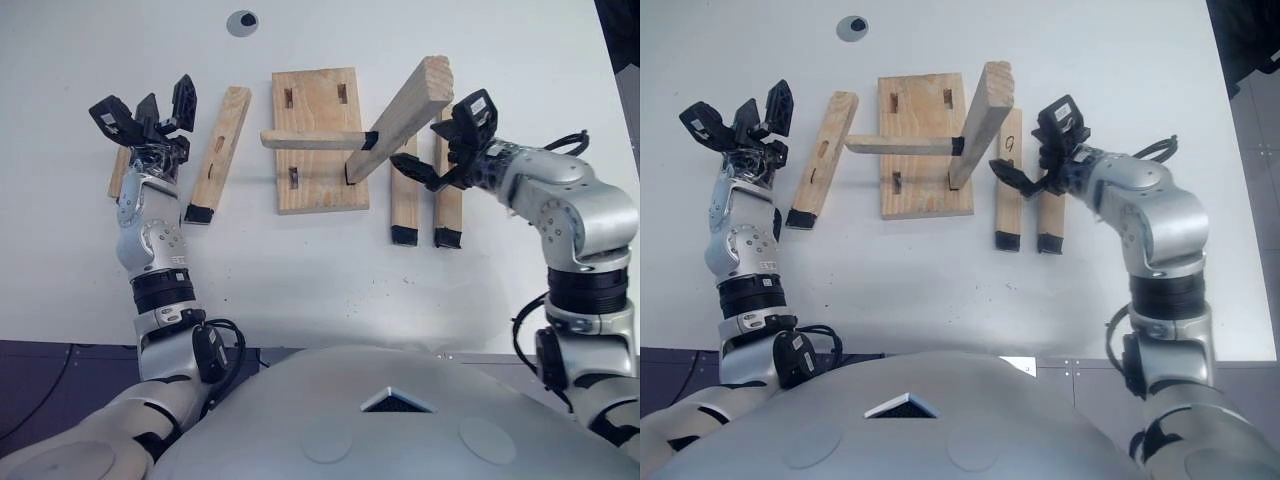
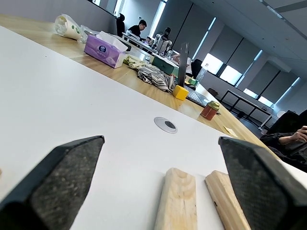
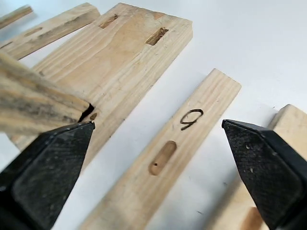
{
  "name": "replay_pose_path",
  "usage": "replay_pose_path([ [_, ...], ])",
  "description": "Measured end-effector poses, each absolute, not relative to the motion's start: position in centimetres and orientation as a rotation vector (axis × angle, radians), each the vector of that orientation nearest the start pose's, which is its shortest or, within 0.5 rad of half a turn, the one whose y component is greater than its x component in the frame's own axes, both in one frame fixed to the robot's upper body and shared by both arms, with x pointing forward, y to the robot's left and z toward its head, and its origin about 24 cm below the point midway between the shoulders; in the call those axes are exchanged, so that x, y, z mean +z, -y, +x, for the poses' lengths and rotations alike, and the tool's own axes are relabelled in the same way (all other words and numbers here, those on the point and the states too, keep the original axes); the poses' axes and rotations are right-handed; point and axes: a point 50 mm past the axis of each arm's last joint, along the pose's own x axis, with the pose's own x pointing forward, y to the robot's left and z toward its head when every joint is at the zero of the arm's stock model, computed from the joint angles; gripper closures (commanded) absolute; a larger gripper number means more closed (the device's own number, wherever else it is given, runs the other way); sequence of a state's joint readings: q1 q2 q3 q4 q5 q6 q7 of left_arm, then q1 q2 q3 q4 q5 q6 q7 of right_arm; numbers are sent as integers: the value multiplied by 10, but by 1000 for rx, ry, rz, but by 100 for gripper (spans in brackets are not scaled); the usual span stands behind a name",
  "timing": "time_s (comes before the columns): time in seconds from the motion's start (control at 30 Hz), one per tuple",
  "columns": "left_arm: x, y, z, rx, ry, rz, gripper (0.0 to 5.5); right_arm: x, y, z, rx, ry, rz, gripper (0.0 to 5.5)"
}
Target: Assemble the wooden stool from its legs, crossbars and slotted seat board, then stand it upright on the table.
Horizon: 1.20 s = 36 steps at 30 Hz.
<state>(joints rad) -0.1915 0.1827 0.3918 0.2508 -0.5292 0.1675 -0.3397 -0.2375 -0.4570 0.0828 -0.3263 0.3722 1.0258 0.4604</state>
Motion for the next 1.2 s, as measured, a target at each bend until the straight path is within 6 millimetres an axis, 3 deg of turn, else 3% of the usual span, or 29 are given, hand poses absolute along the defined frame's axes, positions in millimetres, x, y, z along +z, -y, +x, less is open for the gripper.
replay_pose_path([
  [0.13,48,-253,281,-6,-7,-453,111,85,144,252,540,-613,-64,60],
  [0.33,48,-252,282,-11,-8,-454,111,68,138,240,463,-717,-105,60],
  [0.5,47,-251,282,-16,-24,-459,111,55,132,231,460,-769,-157,159],
  [0.83,48,-250,285,-31,-37,-464,111,53,125,228,457,-744,-238,323],
  [1.07,50,-248,287,-36,-31,-468,111,56,132,229,422,-762,-218,342],
  [1.2,50,-250,286,-31,-27,-467,111,66,130,238,402,-732,-49,344],
])
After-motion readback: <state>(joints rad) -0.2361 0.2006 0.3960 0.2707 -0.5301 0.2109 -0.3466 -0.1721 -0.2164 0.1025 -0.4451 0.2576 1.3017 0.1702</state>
